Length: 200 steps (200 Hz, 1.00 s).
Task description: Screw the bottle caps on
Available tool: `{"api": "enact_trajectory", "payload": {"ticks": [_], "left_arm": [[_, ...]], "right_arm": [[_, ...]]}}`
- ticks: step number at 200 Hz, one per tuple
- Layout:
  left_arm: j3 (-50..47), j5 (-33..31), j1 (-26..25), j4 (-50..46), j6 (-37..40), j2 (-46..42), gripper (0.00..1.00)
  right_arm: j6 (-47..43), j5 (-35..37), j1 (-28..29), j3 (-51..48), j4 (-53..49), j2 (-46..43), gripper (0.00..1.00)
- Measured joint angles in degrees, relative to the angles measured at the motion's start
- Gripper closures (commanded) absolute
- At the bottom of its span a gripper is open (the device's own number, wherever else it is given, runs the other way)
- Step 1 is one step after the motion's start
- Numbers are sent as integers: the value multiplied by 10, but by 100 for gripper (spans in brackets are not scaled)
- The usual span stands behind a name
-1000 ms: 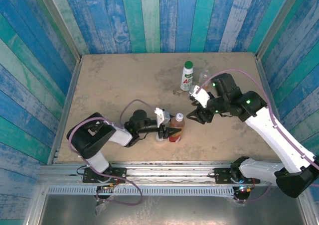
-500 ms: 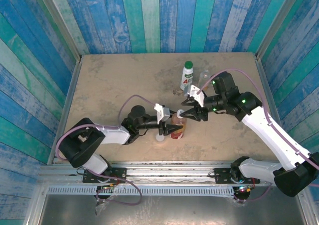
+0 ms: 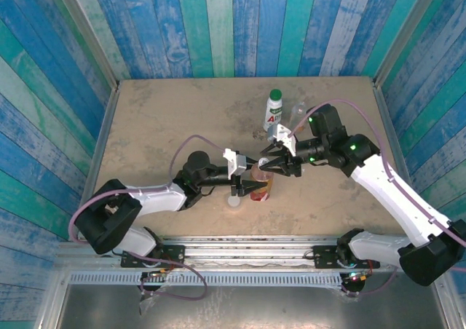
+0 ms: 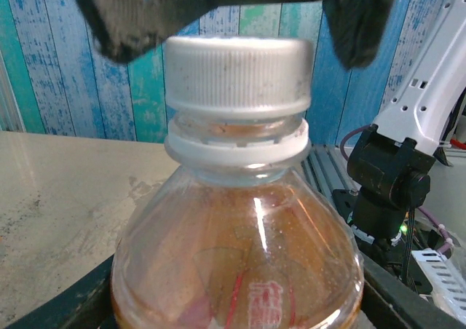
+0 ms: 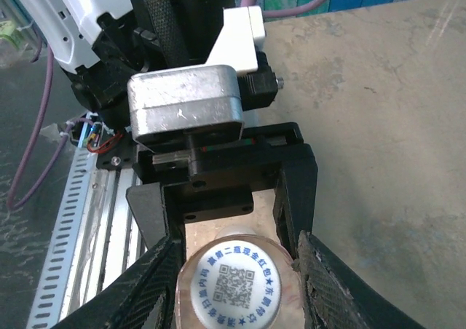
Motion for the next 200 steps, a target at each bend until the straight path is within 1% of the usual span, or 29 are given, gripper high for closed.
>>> {"api": "enact_trajectory", "payload": {"ticks": [16,46,74,96,107,130,141,151,157,170,177,186,200], "left_arm": [[1,0,0,-5,3,-1,38],[1,-2,0,-15,8,-2,38],[1,-9,0,-19,10,-2,38],[4,-26,-1,-27,19,-3,39],[9,-38,-3,-38,26,-3,39],[21,-81,-4,-50,37,-3,40],[28,-104,-5,-55,38,-3,40],[36,-126,-5,-61,41,-3,40],[42,-139,-7,-66,42,-3,40],[55,-165,-10,-76,48,-1,40],[64,-182,-13,-80,52,3,40],[76,-200,-16,-86,59,7,40],[95,-231,-21,-97,69,16,40]], "right_arm": [[-1,-2,0,0,0,5,57],[-3,-6,0,0,-2,10,67],[-5,-7,0,0,-3,12,69],[-3,-4,-2,0,-5,12,70],[3,2,-3,0,-2,12,73],[48,30,-7,0,21,10,75],[78,55,-6,-2,38,6,79],[109,84,-3,-6,56,-1,80],[131,109,2,-12,72,-9,84],[178,162,14,-26,101,-27,88],[206,201,26,-31,115,-36,89],[240,251,40,-35,127,-45,87],[292,344,70,-36,141,-51,88]]}}
